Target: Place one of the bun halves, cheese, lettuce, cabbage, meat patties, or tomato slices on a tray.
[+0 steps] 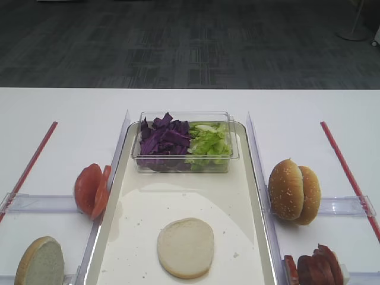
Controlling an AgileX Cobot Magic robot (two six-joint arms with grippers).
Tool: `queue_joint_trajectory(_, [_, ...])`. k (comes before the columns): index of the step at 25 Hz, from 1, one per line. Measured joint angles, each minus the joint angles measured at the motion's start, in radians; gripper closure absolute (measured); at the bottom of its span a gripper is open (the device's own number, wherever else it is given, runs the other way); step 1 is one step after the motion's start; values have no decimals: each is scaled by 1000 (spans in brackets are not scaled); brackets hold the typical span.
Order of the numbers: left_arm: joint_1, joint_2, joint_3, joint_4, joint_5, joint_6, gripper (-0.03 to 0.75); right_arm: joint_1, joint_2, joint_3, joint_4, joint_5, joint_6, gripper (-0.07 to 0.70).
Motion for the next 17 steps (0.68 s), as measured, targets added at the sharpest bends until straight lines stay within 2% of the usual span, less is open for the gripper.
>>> queue_joint_trajectory(17, [0,0,0,0,0,0,482,0,0,0,0,0,0,169])
